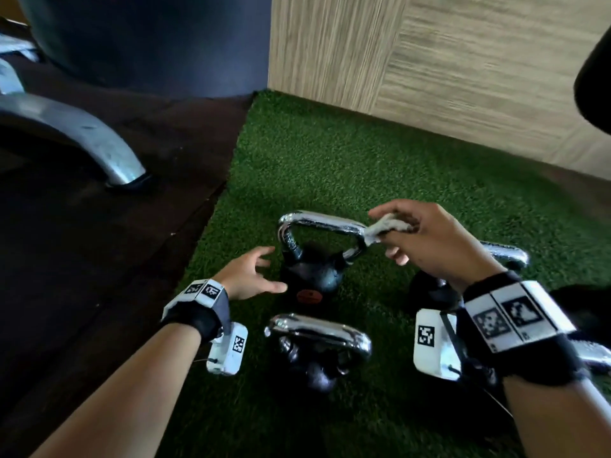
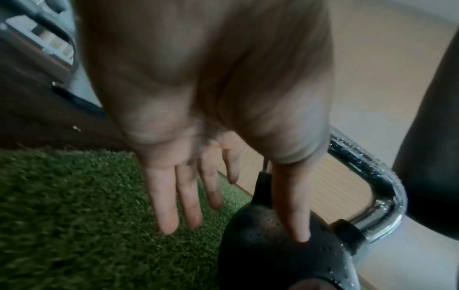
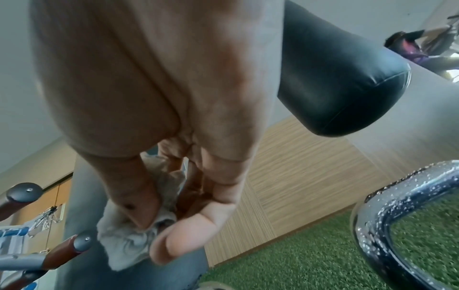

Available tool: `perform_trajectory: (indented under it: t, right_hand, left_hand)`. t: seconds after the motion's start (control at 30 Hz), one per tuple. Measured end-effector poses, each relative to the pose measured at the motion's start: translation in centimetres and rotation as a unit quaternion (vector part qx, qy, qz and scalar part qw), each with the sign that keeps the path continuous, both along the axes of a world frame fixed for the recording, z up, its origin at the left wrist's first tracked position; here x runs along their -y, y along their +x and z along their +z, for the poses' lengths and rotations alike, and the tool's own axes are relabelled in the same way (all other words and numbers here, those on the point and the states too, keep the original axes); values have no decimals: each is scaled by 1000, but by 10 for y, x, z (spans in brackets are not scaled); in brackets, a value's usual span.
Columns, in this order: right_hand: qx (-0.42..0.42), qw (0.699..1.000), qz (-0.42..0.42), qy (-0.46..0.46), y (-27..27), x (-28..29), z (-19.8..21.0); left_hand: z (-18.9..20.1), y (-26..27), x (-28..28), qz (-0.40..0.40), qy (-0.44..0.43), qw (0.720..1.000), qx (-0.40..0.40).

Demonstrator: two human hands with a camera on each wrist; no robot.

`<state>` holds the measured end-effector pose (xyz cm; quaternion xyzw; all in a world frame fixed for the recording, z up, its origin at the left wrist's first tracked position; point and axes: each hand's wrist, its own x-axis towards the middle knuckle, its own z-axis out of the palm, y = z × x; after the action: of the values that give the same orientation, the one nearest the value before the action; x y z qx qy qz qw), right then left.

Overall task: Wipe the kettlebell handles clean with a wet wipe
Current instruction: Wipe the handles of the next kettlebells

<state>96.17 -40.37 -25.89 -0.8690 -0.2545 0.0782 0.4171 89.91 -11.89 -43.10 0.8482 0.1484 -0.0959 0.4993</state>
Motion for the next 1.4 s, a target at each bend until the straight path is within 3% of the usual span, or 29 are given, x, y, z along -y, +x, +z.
perform_trajectory:
  t: [0.13,0.4,0.53,0.6,0.77,1.1,1.2,1.4]
  right_hand:
    - [34,999,-30,-16,24,-11,-8]
    - [104,993,-59,-15,42,-27,-16]
    - [87,992,-86,2,52,-29,-13]
    - [73,995,-73,-4,56,-31,-11]
    - [58,998,6,-15,54,-37,-14]
    - [100,994,9,-37,50,-58,-25]
    - [112,990,22,-82,46,-67,-26]
    - [147,979,0,-144,41,-77,-36]
  left_hand:
    - [-9,31,3,20,-1,1000,10]
    - [-3,39,8,13,14,999,-32]
    - [4,47,19,-4,32,997,-74]
    - [4,51,23,-14,45,994,-95]
    - [-1,58,28,45,55,990,-120]
    - [0,58,19,58,21,995,-84]
    - [0,58,19,47,41,996,-60]
    - [-4,59,19,45,-6,998,-49]
